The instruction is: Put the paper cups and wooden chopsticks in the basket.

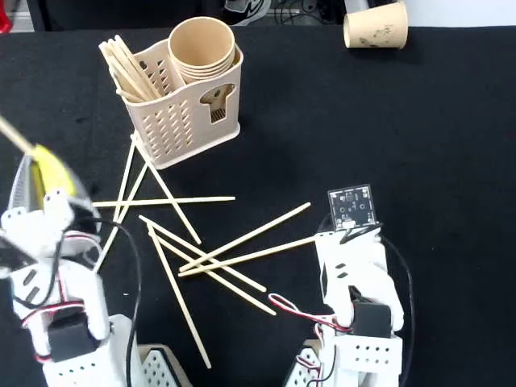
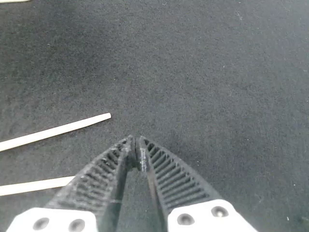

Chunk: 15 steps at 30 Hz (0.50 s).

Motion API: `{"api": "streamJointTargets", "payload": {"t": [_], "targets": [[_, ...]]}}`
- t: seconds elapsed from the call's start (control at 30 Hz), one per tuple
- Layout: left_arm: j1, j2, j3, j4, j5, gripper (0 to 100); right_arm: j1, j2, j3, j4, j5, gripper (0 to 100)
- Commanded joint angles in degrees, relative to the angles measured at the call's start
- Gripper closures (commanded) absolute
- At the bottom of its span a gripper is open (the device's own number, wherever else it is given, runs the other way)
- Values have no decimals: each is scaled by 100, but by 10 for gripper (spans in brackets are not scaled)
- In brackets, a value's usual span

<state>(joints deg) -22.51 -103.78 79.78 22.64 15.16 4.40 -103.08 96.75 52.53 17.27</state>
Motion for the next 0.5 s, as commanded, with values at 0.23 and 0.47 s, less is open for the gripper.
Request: {"api": "streamJointTargets", "payload": {"t": [0.23, 0.47], "targets": [[2308, 1837, -541, -3200, -1354, 971, 62, -400, -22, -9, 44, 983], [2070, 5231, -2237, -3974, -378, 971, 62, -400, -22, -9, 44, 983]]}}
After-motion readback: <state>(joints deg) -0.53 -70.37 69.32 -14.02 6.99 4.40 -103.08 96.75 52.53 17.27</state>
